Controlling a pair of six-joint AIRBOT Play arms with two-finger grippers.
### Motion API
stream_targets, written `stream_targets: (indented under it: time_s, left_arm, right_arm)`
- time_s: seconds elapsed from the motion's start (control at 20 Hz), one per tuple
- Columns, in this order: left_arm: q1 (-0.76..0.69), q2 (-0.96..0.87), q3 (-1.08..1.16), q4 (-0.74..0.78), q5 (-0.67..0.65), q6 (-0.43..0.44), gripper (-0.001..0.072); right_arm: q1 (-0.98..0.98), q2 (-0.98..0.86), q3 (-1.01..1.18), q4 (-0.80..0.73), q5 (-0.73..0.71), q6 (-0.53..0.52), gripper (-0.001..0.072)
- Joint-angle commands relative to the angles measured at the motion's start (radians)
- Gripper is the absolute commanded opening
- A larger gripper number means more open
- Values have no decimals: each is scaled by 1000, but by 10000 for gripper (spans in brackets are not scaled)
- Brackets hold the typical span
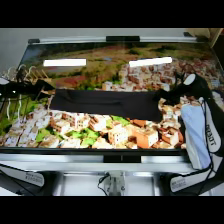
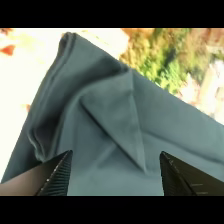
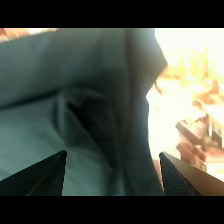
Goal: Fold the shirts.
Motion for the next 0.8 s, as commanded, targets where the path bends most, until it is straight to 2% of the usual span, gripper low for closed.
stream_targets:
  time_s: [0.0,0.1,0.2,0.3,0.35,0.4,0.45,0.5,0.65,0.7,0.75]
  left_arm:
    - [5,20,3,0,-114,-7,659]
    - [-13,44,3,0,-151,14,613]
    - [-43,76,3,0,-154,20,613]
    - [-85,103,3,0,-154,27,613]
    - [-111,111,3,0,-153,27,613]
    - [-136,113,3,0,-153,27,613]
    - [-164,112,3,0,-151,28,613]
    - [-194,112,2,0,-142,42,613]
    - [-296,111,-6,0,-82,45,609]
    - [-339,108,-13,-1,-60,42,498]
    - [-391,105,-33,-6,-19,24,180]
  right_arm:
    - [-35,-47,3,87,106,-89,694]
    - [-13,-77,3,126,71,-91,694]
    - [19,-108,3,156,43,-87,694]
    - [52,-135,3,166,35,-19,693]
    - [64,-145,3,166,36,13,667]
    - [72,-147,3,170,44,17,527]
    - [73,-144,3,172,56,10,286]
    - [73,-134,3,171,74,8,95]
    - [71,-47,3,171,101,-13,80]
    - [71,6,3,187,114,-12,80]
    - [71,56,3,214,140,-12,80]
